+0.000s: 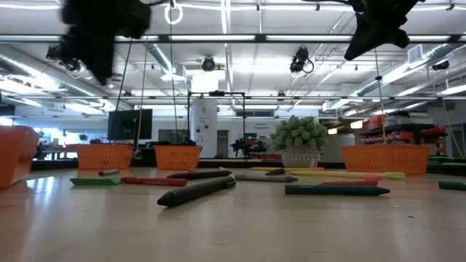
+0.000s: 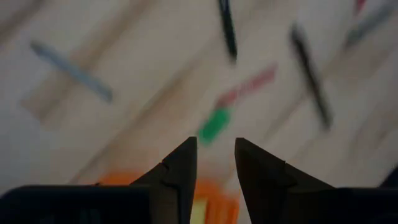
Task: Sort crayons/erasers/pens/pencils in bins
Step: Put the middle black pen into the right orange bin
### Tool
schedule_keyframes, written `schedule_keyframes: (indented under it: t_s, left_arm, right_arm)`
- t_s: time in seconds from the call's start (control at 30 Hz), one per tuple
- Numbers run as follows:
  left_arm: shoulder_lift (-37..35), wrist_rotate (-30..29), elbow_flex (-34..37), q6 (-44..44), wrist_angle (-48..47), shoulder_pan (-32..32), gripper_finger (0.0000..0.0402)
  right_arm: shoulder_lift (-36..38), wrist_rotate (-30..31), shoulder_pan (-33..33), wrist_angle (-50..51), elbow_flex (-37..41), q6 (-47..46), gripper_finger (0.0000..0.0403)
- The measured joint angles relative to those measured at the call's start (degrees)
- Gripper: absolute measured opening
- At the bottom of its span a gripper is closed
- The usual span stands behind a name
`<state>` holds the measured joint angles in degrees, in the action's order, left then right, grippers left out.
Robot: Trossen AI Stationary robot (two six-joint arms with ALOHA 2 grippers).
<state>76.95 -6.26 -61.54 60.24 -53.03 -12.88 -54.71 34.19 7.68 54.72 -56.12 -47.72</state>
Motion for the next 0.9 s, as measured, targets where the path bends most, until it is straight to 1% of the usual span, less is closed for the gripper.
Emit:
schedule_keyframes:
  t_s: [0.1,0.2,0.3,0.4,0.5,0.67,0.77,0.9]
  left_arm:
    - [0.03,-0.28,0.00,-4.68,9.09,5.77,0.0118]
    - [1.45,-0.24,-0.29,-8.61,19.00,9.96,0.0118]
    - [5.93,-0.31,-4.32,-14.52,19.34,12.29,0.0115]
    - [12.52,-0.24,-10.63,-20.89,16.75,13.32,0.0112]
    - [20.07,-0.05,-17.90,-24.74,13.32,14.33,0.0115]
    - [31.91,-0.11,-28.72,-26.48,0.17,16.19,0.0130]
    - [36.95,1.23,-31.69,-28.52,-5.46,16.91,0.0143]
    - [40.42,6.68,-31.87,-29.10,-5.93,17.29,0.0158]
  right_arm:
    - [0.01,0.47,-0.04,0.00,0.00,0.04,0.0008]
    - [0.01,0.14,-0.04,-0.02,0.02,-0.09,0.0008]
    - [-0.01,-1.73,-0.04,-0.02,0.02,-0.16,0.0008]
    - [-0.01,-2.94,0.00,-0.02,0.02,-0.87,0.0008]
    - [-0.01,-3.28,-0.02,-0.04,0.02,-1.14,0.0008]
    - [-0.01,-6.63,0.00,-0.04,0.02,-1.14,0.0008]
    - [0.01,-8.84,0.00,0.00,0.02,-1.14,0.0008]
    - [-0.01,-10.23,0.00,0.03,0.02,-1.06,0.0008]
